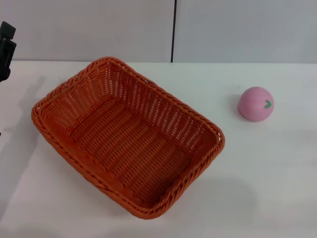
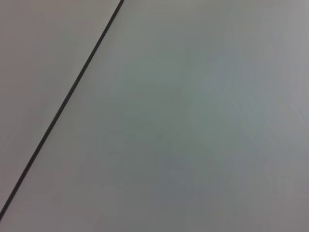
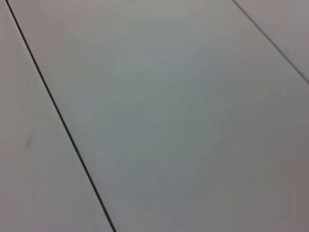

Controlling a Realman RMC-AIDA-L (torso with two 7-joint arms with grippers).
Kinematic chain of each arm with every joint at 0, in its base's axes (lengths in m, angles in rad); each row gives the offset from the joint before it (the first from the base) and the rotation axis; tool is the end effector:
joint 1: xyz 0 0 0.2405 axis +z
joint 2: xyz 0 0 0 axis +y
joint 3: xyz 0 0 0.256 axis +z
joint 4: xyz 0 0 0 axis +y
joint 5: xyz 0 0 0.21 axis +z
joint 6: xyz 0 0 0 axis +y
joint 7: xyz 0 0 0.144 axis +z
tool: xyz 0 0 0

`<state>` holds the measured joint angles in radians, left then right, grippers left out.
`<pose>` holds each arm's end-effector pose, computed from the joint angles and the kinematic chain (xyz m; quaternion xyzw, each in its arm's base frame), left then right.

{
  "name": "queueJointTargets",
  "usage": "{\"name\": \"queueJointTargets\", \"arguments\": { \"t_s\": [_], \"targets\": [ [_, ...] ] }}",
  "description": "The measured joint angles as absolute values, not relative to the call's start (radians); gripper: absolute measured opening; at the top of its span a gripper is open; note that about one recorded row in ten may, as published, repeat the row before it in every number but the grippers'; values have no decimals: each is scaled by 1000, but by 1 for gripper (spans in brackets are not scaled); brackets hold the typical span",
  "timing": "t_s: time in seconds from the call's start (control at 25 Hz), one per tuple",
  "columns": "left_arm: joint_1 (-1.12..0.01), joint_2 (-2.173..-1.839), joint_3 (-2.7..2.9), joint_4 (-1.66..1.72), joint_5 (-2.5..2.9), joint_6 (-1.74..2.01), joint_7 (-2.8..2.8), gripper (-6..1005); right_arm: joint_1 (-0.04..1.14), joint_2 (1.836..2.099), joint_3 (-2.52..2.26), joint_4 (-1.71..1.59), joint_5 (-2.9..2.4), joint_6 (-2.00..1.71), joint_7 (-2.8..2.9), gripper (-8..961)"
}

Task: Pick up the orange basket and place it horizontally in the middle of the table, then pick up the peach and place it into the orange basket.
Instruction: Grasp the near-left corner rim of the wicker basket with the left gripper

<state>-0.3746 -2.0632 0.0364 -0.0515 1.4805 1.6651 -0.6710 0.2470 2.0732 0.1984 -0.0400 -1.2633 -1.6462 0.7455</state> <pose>-0.3181 0.2785 0.0243 -0.6221 -0.2571 -0.5396 0.5056 0.3910 0.2265 0.0900 -0.4337 0.2837 0.5182 0.6803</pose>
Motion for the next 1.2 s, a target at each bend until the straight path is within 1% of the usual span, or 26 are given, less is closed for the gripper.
{"name": "queueJointTargets", "arguments": {
  "t_s": [0.52, 0.88, 1.0, 1.2],
  "targets": [
    [-366, -2063, 35, -41, 1478, 1685, -669, 602, 241, 2071, 64, -167, -1264, -1645, 966, 627],
    [-362, -2063, 22, -24, 1475, 1690, -667, 603, 242, 2068, 42, -190, -1303, -1637, 987, 626],
    [-364, -2062, 43, 19, 1480, 1688, -721, 603, 242, 2068, 41, -190, -1305, -1633, 987, 626],
    [-379, -2059, 199, 207, 1484, 1655, -936, 603, 243, 2068, 41, -191, -1316, -1606, 988, 626]
  ]
}}
